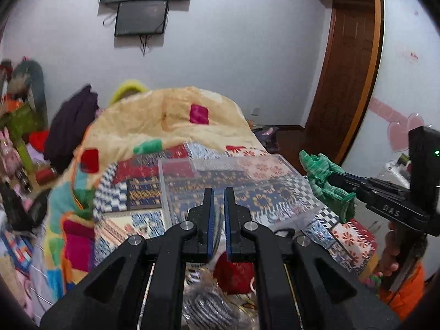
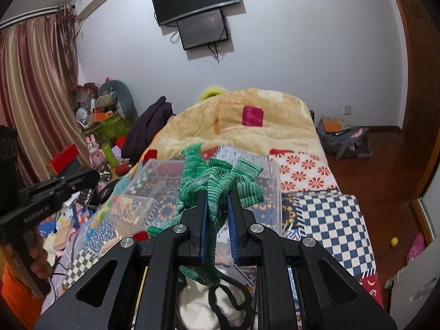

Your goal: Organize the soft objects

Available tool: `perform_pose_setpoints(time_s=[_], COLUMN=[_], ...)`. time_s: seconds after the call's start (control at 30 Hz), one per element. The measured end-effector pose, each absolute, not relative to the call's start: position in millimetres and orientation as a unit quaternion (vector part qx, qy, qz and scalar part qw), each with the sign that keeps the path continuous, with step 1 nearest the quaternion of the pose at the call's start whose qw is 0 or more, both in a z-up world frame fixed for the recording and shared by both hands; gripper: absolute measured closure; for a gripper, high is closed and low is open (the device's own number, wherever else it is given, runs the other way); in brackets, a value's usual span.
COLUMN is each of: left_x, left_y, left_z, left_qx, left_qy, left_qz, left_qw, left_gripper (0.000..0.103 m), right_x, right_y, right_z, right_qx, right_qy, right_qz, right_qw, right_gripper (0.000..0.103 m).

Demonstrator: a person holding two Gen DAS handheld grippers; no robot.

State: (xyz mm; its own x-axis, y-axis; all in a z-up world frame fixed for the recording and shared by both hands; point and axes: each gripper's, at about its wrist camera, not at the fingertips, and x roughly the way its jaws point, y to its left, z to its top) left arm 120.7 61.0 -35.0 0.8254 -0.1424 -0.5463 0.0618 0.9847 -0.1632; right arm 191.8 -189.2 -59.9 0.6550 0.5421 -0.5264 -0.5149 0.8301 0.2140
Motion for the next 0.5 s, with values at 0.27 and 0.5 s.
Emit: perform_pose_setpoints(time_s=[0.27,0.5], left_x=[144,140], left_y=[50,53], left_z=[-43,-53], left_qx=[-0.044,-0.044], left_qy=[0.309,0.319], left_qz=[-0.051,-0.041], left_qw=[0.949,0.946], left_gripper=[0.098,0.066], right_x=[203,220], right_y=[-181,-173], right_z=[-58,-75], right_qx=[0.02,0.019], right_qy=[0.309,0.342], right_qz=[0.288,0.294], right_qw=[0.906,0.892], right_gripper=[0.091,0.089])
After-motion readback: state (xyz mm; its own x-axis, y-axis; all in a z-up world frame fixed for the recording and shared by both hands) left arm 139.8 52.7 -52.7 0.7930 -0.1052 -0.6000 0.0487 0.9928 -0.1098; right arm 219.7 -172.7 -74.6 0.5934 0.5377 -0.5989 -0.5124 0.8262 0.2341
